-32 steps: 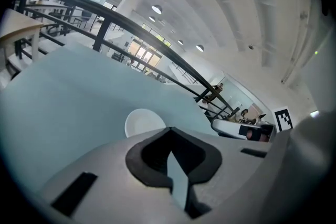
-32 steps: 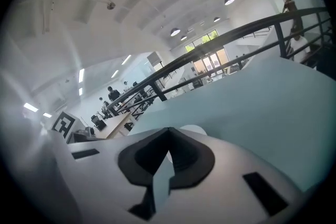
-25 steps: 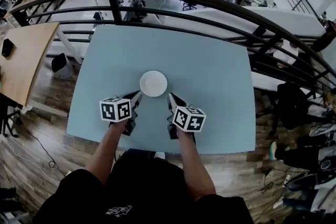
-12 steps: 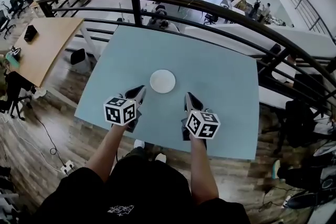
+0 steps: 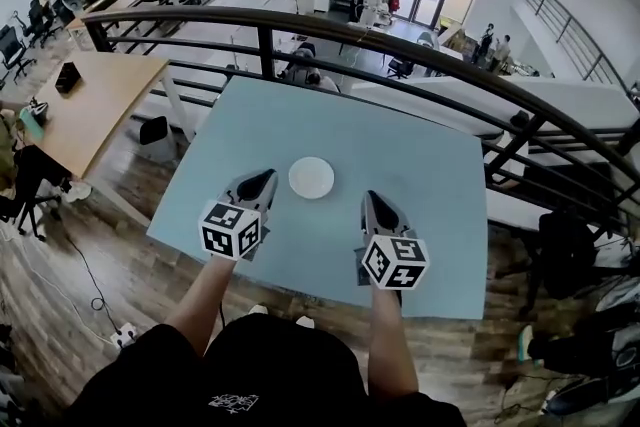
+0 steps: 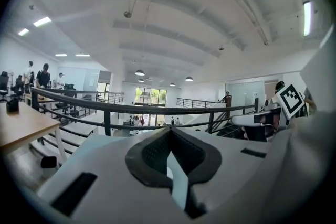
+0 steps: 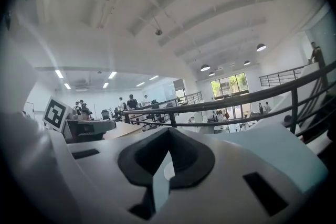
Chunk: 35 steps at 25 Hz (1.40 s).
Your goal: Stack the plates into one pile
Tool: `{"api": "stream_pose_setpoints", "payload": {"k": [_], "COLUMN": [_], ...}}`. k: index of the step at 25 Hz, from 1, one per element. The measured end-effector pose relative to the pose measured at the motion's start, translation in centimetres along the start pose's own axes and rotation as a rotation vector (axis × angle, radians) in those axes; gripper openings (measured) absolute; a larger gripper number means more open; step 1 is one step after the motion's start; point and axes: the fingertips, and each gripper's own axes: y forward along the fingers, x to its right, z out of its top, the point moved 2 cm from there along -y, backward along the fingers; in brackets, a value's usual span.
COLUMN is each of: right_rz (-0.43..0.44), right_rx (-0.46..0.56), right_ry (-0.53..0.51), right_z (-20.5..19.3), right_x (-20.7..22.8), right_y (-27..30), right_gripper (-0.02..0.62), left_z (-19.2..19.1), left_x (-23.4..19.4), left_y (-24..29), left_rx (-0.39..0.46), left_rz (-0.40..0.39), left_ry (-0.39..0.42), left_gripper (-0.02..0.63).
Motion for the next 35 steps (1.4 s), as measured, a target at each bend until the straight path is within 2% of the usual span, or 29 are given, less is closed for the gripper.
{"api": "stream_pose_setpoints", "payload": {"k": [7,16,26,35], "right_rz": [-0.037,-0.079,-0.125,-0.148], "right_rx": [0.069,0.131,0.148,0.162], "right_ry": [-0.076,-0.092,-0.103,-0.124], "right_z": [3.5,6.6,7.1,7.4], "right_x": [-1.6,-2.9,-4.8,-5.3], "right_y": [-1.5,-1.2,-0.2,0.3], "right_gripper": [0.008,0.007,0.007,0.008], "left_z": [3.3,6.7,7.9,8.4], "left_x": [-1.7,-4.3,-7.7,-8.8], "left_y": [-2.4,-3.1,-3.4,-3.1], "left_rx": [0.097,0.159,0.18,0.198], "left_rz": [0.015,-0.022,-0.038,-0.058], "left_ry": [0.066,0.107,0.124,0.142], "left_gripper": [0.008,0.008,0.008,0.008]}}
